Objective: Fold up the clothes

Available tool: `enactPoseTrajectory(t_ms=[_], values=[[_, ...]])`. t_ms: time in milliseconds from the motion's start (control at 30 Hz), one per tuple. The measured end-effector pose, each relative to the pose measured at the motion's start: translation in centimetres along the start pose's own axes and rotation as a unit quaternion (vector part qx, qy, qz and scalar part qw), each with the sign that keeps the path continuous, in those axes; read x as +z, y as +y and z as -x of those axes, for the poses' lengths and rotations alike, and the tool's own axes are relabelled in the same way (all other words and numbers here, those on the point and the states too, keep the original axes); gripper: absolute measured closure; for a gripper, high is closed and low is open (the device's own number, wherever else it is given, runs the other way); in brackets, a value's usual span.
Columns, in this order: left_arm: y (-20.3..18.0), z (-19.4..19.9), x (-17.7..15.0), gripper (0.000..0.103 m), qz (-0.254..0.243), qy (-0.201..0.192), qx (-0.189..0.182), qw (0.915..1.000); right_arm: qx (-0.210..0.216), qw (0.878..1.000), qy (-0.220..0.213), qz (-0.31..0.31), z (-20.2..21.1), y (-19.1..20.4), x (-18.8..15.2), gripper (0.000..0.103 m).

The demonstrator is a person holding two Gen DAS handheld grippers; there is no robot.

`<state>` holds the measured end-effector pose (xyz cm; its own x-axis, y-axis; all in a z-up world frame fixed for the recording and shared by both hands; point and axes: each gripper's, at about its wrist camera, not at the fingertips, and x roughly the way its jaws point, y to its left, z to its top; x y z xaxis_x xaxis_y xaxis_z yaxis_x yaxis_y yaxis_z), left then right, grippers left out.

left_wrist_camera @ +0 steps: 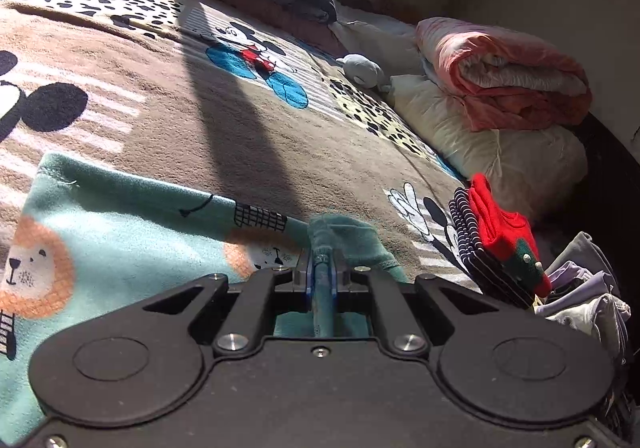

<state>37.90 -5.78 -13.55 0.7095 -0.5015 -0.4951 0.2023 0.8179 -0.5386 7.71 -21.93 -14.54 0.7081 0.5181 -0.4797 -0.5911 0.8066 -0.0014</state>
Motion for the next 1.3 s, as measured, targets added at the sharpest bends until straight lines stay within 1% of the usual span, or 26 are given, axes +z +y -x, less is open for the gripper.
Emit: enactPoseTrajectory(t_ms=[67,100,133,200,267,333,400,467,500,567,600,633,667,700,767,867,900,933,1000,1033,1067,1100,1167,1200,1233,1300], values=[[0.0,-0.4,0.1,0.097,-0.004,0.016,0.005,0.9998,-0.001,1.000,0.001,0.010,-0.1,0.5,0.0,0.011],[-0.2,-0.5,0.2,0.091,-0.011,0.021,0.014,0.9996,-0.001,1.000,-0.001,0.005,-0.1,0.5,0.0,0.011],[-0.7,-0.1,0.4,0.082,-0.031,0.018,0.034,0.9988,0.001,1.000,-0.003,0.000,0.0,0.4,0.0,0.010],[-2.0,1.4,0.6,0.071,-0.074,-0.011,0.061,0.9953,0.005,1.000,-0.005,-0.005,0.0,0.3,0.0,0.010],[-3.5,2.9,0.8,0.071,-0.106,-0.039,0.071,0.9911,0.007,1.000,-0.005,-0.007,0.0,0.2,0.1,0.009],[-5.6,2.9,0.6,0.071,-0.152,-0.037,0.058,0.9859,0.009,1.000,-0.003,-0.009,-0.1,0.1,0.2,0.007],[-7.6,1.5,0.1,0.072,-0.210,-0.019,0.066,0.9752,0.011,1.000,-0.002,-0.010,-0.2,0.1,0.2,0.005],[-8.9,-1.2,-0.5,0.073,-0.261,0.008,0.084,0.9615,0.012,1.000,-0.002,-0.010,-0.2,0.1,0.2,0.005],[-9.2,-2.6,-0.8,0.076,-0.277,0.022,0.093,0.9561,0.012,1.000,-0.002,-0.011,-0.2,0.1,0.2,0.005],[-9.1,-5.1,-1.2,0.076,-0.287,0.058,0.112,0.9496,0.015,1.000,-0.001,-0.013,-0.3,0.1,0.2,0.004],[-9.0,-6.4,-1.8,0.075,-0.301,0.074,0.123,0.9426,0.017,1.000,0.000,-0.013,-0.3,0.1,0.1,0.004],[-8.9,-7.3,-2.7,0.075,-0.326,0.079,0.131,0.9327,0.017,1.000,0.001,-0.012,-0.4,0.1,0.1,0.004],[-8.8,-7.3,-3.0,0.075,-0.330,0.075,0.132,0.9318,0.018,1.000,0.003,-0.012,-0.5,0.1,0.1,0.004],[-8.7,-7.3,-2.6,0.075,-0.319,0.078,0.132,0.9352,0.019,1.000,0.004,-0.013,-0.5,0.1,0.2,0.003],[-9.0,-6.9,-1.6,0.075,-0.308,0.084,0.133,0.9381,0.023,1.000,0.004,-0.015,-0.5,0.1,0.2,0.002],[-9.6,-6.5,-0.3,0.076,-0.293,0.066,0.129,0.9451,0.025,1.000,0.004,-0.014,-0.6,0.1,0.1,0.001],[-9.8,-6.9,0.0,0.076,-0.292,0.066,0.128,0.9454,0.025,1.000,0.004,-0.014,-0.6,0.1,0.1,0.001],[-9.9,-7.5,0.0,0.076,-0.294,0.073,0.134,0.9437,0.026,1.000,0.004,-0.014,-0.6,0.0,0.1,0.001],[-9.3,-9.8,-0.5,0.076,-0.305,0.101,0.159,0.9336,0.026,1.000,0.004,-0.013,-0.7,0.1,0.1,0.000],[-8.9,-10.2,-0.6,0.076,-0.298,0.100,0.160,0.9357,0.026,1.000,0.004,-0.013,-0.8,0.1,0.1,0.000],[-8.6,-10.3,-0.4,0.075,-0.284,0.099,0.159,0.9404,0.026,1.000,0.003,-0.014,-0.8,0.0,0.0,0.000],[-8.6,-10.3,-0.3,0.075,-0.279,0.100,0.161,0.9415,0.027,1.000,0.002,-0.015,-0.8,0.0,0.0,0.000],[-9.4,-10.4,-0.3,0.076,-0.301,0.109,0.171,0.9320,0.027,1.000,0.001,-0.014,-0.8,0.0,0.0,0.000],[-9.7,-10.2,-0.1,0.076,-0.304,0.113,0.172,0.9303,0.026,1.000,0.001,-0.012,-0.8,0.1,-0.1,0.000],[-10.0,-9.7,0.2,0.076,-0.302,0.108,0.169,0.9320,0.025,1.000,0.000,-0.010,-0.8,0.1,-0.1,0.000],[-10.3,-7.1,0.9,0.076,-0.282,0.063,0.146,0.9462,0.025,1.000,-0.007,-0.013,-0.6,0.1,-0.1,0.000]])
